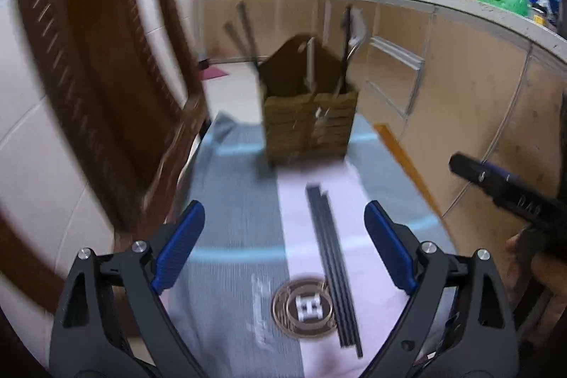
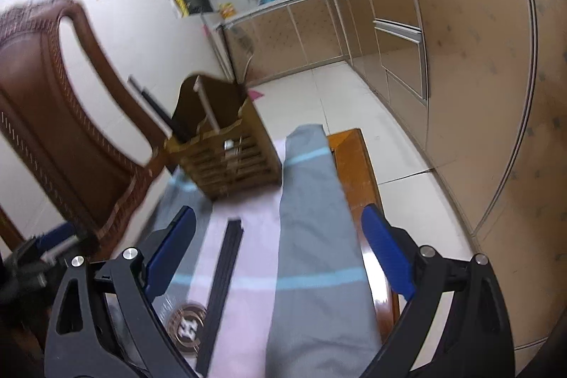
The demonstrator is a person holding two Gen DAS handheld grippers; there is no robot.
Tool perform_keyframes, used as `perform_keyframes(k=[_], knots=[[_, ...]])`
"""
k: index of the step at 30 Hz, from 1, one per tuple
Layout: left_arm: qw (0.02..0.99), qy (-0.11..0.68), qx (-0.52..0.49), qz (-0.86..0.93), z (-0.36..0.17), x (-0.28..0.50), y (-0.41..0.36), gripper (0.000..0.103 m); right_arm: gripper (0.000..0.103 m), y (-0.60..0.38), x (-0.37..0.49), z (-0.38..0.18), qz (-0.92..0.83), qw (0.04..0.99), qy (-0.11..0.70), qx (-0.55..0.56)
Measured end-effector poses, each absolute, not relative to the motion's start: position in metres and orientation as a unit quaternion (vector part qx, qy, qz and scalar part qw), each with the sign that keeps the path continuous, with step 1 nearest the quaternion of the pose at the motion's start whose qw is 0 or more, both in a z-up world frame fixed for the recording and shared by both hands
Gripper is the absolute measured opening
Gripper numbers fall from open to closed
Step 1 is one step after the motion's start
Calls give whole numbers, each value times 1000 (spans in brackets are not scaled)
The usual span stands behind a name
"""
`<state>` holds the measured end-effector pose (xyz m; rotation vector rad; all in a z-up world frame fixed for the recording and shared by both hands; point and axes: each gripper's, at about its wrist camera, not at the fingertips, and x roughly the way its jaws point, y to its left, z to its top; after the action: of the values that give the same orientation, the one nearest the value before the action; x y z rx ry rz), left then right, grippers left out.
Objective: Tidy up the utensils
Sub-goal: 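Move the open left tool down onto the chopsticks on the cloth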
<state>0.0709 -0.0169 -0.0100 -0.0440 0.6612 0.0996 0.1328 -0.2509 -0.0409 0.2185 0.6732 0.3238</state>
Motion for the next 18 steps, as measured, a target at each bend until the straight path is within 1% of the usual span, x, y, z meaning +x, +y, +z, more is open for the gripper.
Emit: perform_keyframes(k=[2,3,5,11,14,18], knots=[[940,333,-30,58,-26,64,-19,90,92,-243,123,-45,155,925,336,84],[934,352,-25,49,-33,66,-22,90,92,-239,117,-46,155,925,339,76],[932,360,-16,45,-35,66,-25,90,92,-235,107,-49,151,925,343,64],[931,361,-43,33,-32,61,-19,90,92,-226,81,-64,155,918,362,46],[930,364,-50,27,-30,63,-21,90,92,-228,81,-62,147,923,352,42],[928,370,-42,23,-35,67,-26,90,92,-237,87,-65,142,920,360,61]])
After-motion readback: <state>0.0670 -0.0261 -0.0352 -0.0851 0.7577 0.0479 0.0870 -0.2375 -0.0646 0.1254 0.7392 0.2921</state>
